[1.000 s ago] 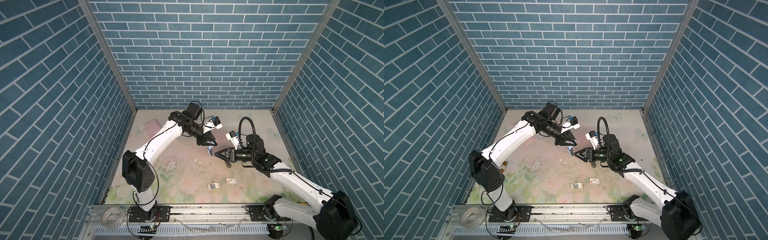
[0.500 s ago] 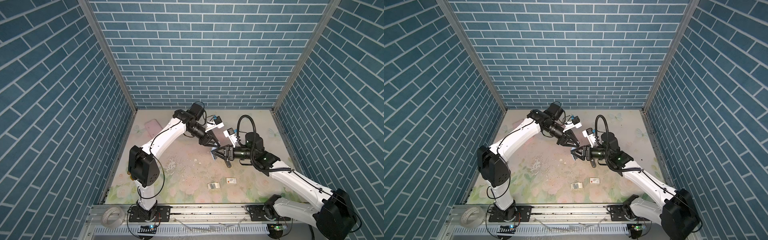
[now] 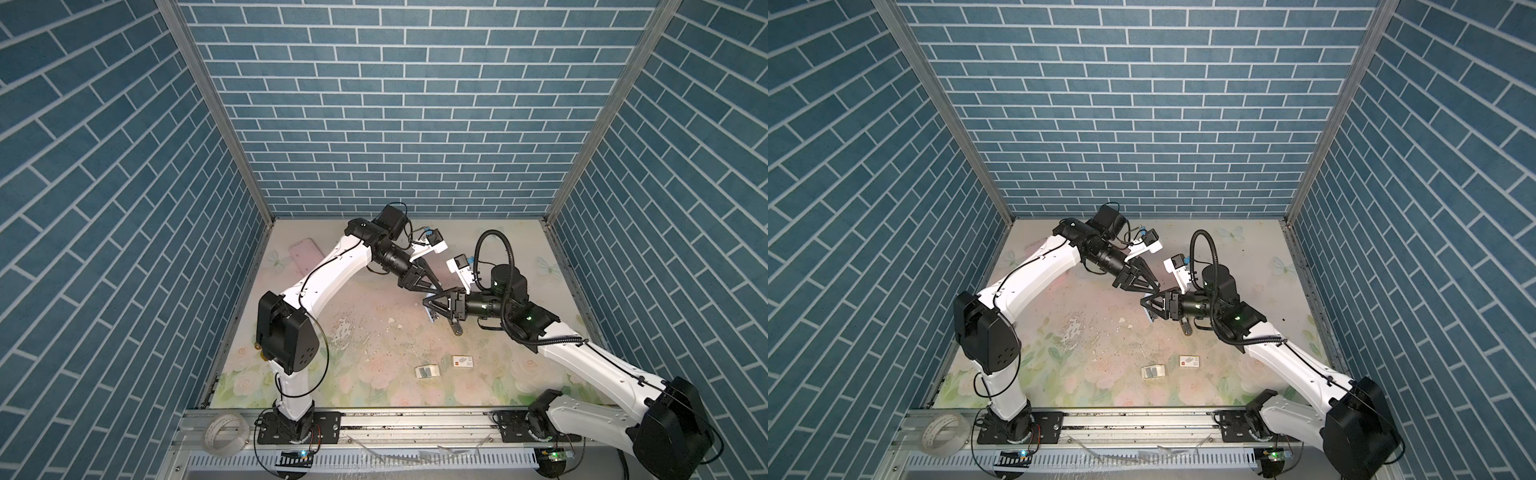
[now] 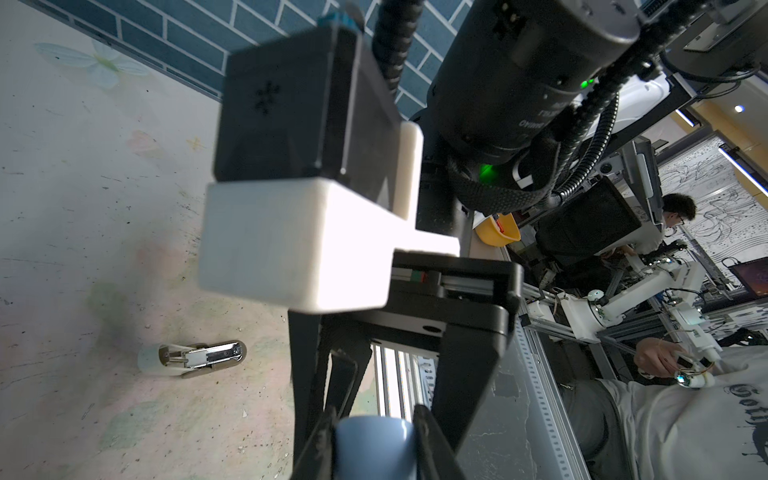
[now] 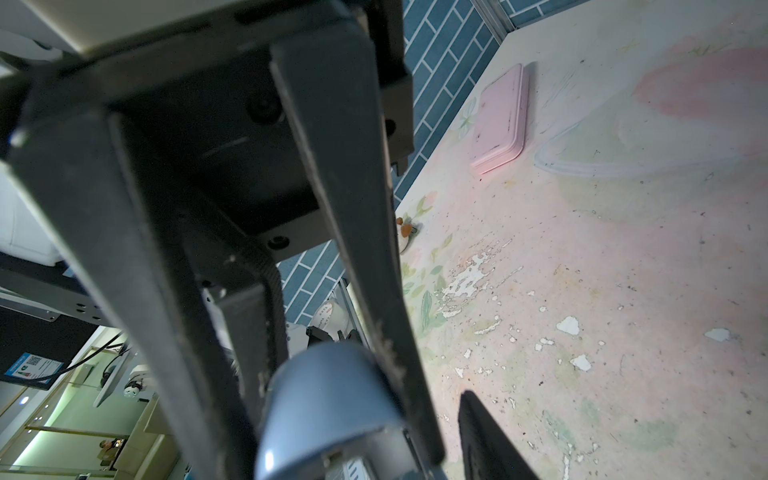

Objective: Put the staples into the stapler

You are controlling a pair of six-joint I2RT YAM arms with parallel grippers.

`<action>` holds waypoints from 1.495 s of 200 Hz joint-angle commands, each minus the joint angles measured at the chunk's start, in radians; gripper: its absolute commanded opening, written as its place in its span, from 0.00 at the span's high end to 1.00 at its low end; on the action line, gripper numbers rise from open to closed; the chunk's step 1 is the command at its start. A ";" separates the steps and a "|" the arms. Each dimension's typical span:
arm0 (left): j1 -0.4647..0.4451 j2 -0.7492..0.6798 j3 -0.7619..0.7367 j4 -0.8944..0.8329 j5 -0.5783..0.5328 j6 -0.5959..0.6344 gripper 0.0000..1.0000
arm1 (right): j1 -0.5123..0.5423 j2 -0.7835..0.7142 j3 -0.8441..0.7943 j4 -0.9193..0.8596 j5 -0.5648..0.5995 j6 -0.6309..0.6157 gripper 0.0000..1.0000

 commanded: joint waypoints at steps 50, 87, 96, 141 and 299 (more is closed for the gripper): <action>-0.002 0.008 0.019 0.020 0.074 -0.038 0.94 | 0.002 -0.009 -0.020 0.066 0.040 0.028 0.70; -0.002 -0.007 -0.001 0.052 0.071 -0.062 0.88 | 0.002 -0.009 -0.025 0.060 0.066 0.014 0.82; -0.002 -0.009 -0.002 0.052 0.067 -0.062 0.86 | 0.002 -0.010 -0.025 0.056 0.080 0.012 0.82; 0.010 -0.029 -0.033 0.101 0.036 -0.101 0.37 | 0.002 -0.001 -0.014 0.024 0.098 -0.013 0.86; 0.310 -0.350 -0.236 0.271 -0.750 -0.110 0.16 | 0.024 0.342 0.230 -0.491 0.321 -0.351 0.84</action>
